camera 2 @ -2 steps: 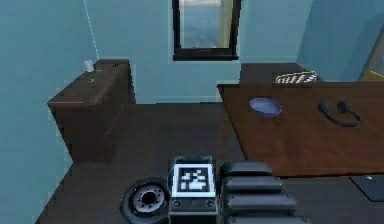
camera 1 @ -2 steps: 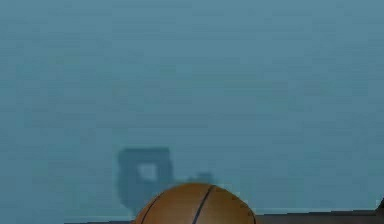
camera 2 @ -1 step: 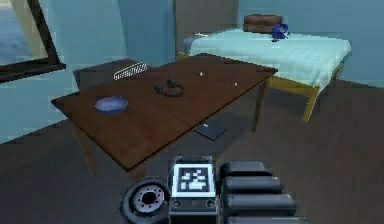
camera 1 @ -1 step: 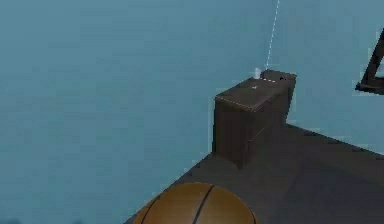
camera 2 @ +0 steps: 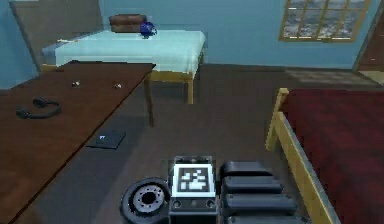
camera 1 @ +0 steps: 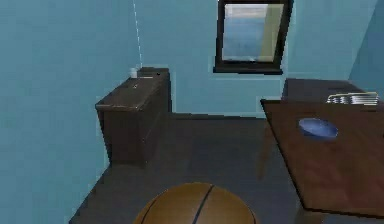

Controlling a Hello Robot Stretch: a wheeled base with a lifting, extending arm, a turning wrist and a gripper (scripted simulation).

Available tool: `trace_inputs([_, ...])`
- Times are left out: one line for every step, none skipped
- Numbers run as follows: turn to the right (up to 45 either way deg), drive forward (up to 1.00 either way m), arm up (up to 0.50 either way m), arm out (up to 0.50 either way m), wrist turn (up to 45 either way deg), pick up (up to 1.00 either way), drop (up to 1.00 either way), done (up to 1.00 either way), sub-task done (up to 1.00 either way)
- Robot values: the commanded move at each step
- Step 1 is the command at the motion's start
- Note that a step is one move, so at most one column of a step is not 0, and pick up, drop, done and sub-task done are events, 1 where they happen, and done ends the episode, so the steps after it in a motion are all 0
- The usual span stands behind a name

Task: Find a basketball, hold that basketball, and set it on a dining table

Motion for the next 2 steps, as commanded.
trace_inputs([0.0,0.45,0.00,0.00,0.0,0.00,0.00,0.00,0.00])
trace_inputs([6.0,0.00,0.00,0.00,0.0,0.00,0.00,0.00,0.00])
